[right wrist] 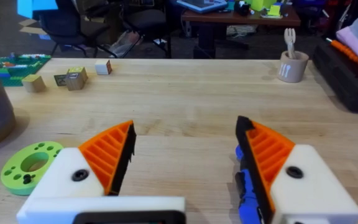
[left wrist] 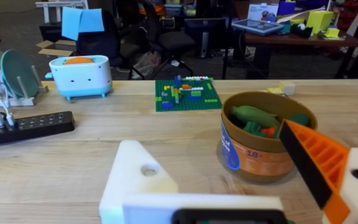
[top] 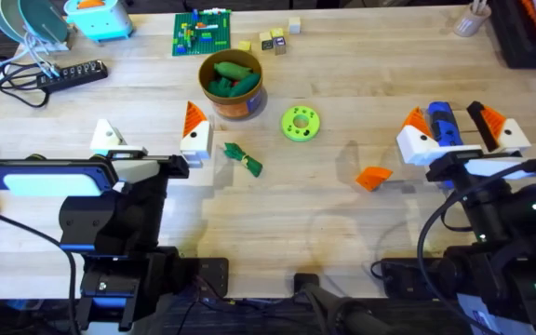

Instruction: Pick up the gripper from the table and insert it into the empty holder that is missing its gripper. Then pick up a screw, insert it into the mounting hole, and use the screwdriver to tighten it. Finally, clean up the table by picking up the vegetable and placing it into the bucket.

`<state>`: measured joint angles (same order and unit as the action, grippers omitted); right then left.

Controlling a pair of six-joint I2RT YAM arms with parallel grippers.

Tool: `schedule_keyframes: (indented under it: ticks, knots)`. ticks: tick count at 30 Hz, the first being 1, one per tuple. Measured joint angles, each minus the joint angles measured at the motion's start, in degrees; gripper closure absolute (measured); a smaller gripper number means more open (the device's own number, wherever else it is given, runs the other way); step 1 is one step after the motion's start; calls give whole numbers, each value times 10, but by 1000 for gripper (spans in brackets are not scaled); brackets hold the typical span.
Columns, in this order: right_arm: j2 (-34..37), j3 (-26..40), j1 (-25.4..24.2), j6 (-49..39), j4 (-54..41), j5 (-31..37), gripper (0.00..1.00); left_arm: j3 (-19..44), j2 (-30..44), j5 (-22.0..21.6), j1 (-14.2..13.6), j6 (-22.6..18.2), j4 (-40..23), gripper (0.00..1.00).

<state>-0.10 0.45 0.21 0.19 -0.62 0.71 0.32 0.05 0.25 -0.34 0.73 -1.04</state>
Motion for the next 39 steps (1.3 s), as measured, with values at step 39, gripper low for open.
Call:
schedule_keyframes:
  ticks: [39]
  knots:
    - [396,494,0,15,-471,-2,11,562,503,151,-1,189,-518,7]
